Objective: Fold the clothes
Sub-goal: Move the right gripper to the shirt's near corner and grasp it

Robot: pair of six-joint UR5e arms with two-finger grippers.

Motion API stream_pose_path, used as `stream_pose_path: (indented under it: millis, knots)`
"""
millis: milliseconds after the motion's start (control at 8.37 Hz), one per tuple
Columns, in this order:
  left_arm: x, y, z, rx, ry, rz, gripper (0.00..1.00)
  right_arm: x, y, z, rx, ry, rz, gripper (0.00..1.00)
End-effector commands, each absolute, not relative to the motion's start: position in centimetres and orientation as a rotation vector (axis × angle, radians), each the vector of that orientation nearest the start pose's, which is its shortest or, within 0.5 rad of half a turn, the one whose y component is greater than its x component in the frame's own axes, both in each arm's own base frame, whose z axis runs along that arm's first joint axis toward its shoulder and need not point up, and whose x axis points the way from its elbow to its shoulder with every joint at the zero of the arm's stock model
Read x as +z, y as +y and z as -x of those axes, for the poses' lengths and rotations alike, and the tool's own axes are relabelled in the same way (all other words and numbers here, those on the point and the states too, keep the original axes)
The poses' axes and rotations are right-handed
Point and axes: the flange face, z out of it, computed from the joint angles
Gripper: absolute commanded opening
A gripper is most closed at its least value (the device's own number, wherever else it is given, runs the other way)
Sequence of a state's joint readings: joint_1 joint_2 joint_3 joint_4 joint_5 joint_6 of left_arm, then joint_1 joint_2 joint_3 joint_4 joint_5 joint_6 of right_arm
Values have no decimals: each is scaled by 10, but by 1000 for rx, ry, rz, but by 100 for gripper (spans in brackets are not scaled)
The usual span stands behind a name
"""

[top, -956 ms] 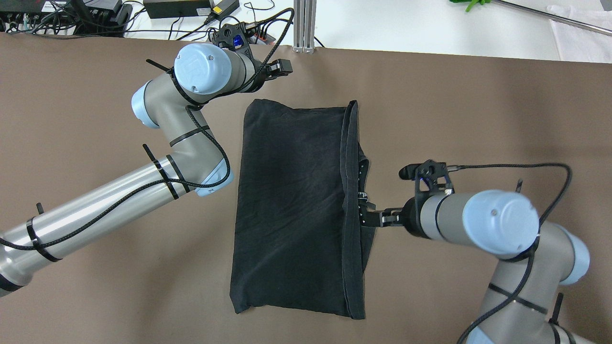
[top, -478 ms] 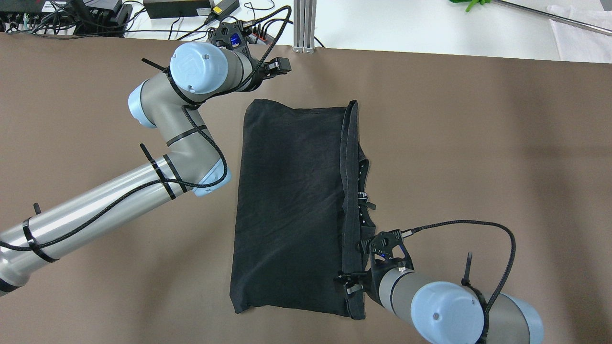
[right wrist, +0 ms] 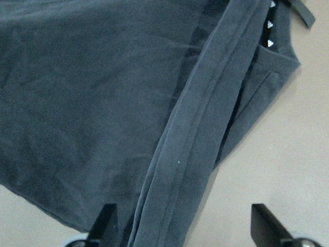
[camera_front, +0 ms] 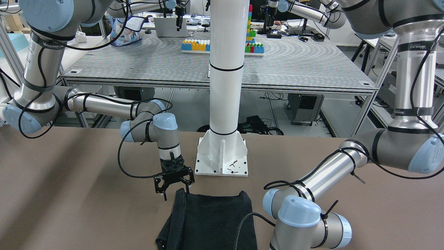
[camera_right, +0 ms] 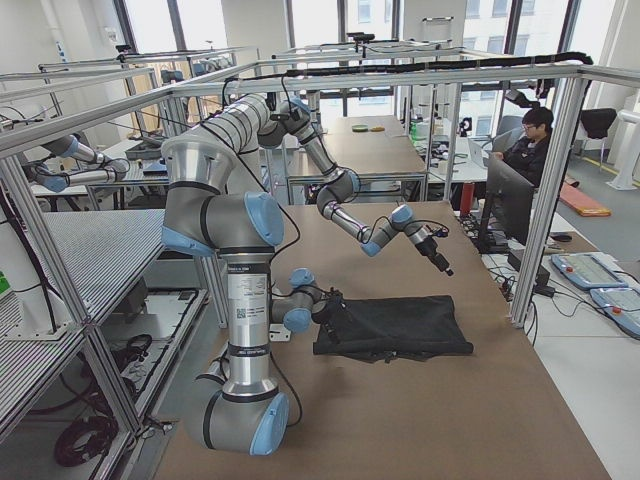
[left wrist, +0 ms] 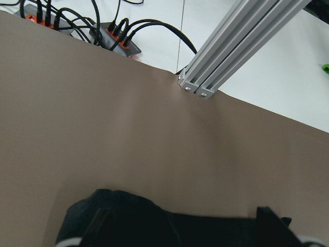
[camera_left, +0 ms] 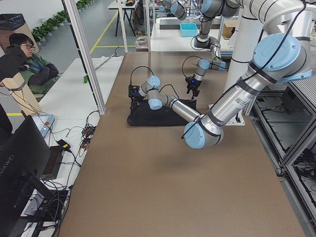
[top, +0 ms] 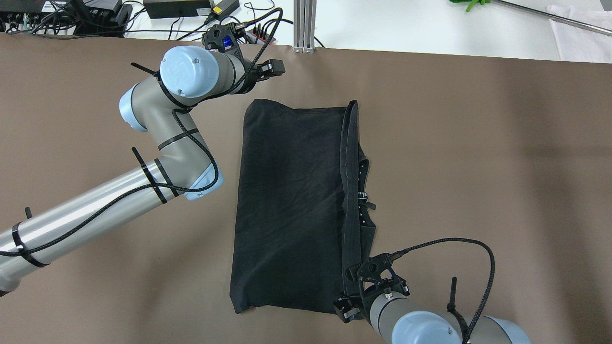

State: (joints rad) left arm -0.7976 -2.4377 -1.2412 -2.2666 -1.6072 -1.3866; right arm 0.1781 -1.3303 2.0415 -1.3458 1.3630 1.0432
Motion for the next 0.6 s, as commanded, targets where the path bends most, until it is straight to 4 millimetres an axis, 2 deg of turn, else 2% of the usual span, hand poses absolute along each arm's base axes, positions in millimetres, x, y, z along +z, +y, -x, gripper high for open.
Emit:
stream_pose_path:
  millis: [0,119,478]
  knots:
    - [178,-654,-457,-510,1113,-561,100,301,-228,512,-266,-762,-529,91]
    - [178,-654,-457,-509,1113,-562,100,303,-219,516,-280,-758,-528,90]
    - [179,-654,-457,-508,1112,-562,100,305,-203,526,-290,-739,-564,79]
